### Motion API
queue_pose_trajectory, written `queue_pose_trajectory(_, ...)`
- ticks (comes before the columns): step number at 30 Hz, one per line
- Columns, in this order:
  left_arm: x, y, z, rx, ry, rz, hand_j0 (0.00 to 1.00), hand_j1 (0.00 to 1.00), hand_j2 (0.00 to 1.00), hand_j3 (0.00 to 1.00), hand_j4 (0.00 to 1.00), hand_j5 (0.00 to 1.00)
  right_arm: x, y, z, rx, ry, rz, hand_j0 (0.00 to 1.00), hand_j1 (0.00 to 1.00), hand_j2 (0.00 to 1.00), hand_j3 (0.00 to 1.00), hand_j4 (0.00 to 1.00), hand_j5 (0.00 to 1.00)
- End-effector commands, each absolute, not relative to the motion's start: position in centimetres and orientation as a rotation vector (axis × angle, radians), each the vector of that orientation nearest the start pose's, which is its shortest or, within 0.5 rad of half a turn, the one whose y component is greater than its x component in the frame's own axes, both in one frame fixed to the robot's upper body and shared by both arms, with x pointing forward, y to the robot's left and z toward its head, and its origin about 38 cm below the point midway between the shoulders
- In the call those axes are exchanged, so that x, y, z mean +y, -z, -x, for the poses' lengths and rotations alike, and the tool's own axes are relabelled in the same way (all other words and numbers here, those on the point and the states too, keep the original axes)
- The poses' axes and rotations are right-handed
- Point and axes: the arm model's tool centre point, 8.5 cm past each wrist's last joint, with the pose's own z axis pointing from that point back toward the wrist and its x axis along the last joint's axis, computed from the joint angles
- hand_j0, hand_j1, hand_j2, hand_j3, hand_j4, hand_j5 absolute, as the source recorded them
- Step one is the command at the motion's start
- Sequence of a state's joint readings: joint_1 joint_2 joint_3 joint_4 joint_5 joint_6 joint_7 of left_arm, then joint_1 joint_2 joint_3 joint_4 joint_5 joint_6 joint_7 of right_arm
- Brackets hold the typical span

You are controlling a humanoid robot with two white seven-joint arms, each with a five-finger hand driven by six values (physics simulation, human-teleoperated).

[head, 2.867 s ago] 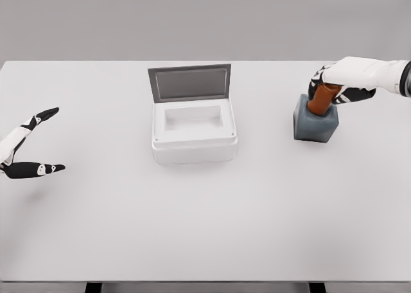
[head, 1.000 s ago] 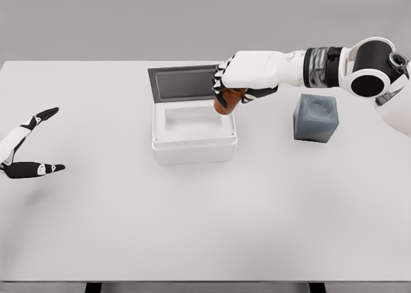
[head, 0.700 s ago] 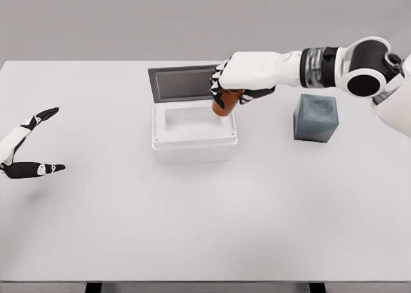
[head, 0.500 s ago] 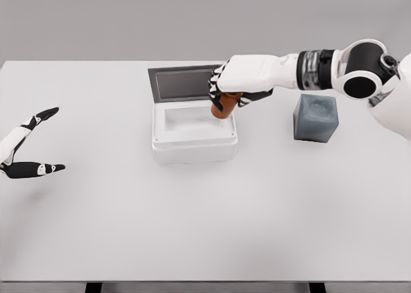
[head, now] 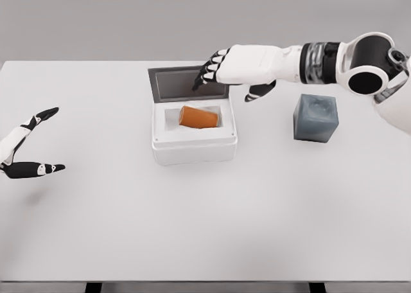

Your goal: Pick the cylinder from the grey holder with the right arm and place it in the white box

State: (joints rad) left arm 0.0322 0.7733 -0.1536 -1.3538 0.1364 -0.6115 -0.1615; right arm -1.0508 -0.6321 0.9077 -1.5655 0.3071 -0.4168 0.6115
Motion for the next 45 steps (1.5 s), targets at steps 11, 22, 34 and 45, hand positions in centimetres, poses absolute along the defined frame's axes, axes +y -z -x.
queue_pose_trajectory(11, 38.5, -16.5, -35.5, -1.807, 1.087, -0.094, 1.0, 1.0, 1.0, 1.0, 1.0, 1.0, -26.4, -32.8, -42.2, 2.104, 2.765, -0.621, 1.0, 1.0, 1.0, 1.0, 1.0, 1.0)
queue_pose_trajectory(22, 32.8, -22.3, -42.0, -1.797, 1.038, 0.308, 1.0, 1.0, 1.0, 1.0, 1.0, 1.0, -27.0, -31.5, -41.7, 2.126, 2.774, -0.589, 1.0, 1.0, 1.0, 1.0, 1.0, 1.0)
queue_pose_trajectory(34, 31.4, -18.7, -49.0, -1.489, 0.796, 0.374, 1.0, 1.0, 1.0, 1.0, 1.0, 1.0, -26.9, -31.0, -41.4, 2.119, 2.787, -0.571, 1.0, 1.0, 1.0, 1.0, 1.0, 1.0)
queue_pose_trajectory(45, 27.1, -18.0, -51.7, -1.463, 0.792, 0.434, 1.0, 1.0, 1.0, 1.0, 1.0, 1.0, -26.6, -30.5, -41.2, 2.126, 2.787, -0.546, 1.0, 1.0, 1.0, 1.0, 1.0, 1.0)
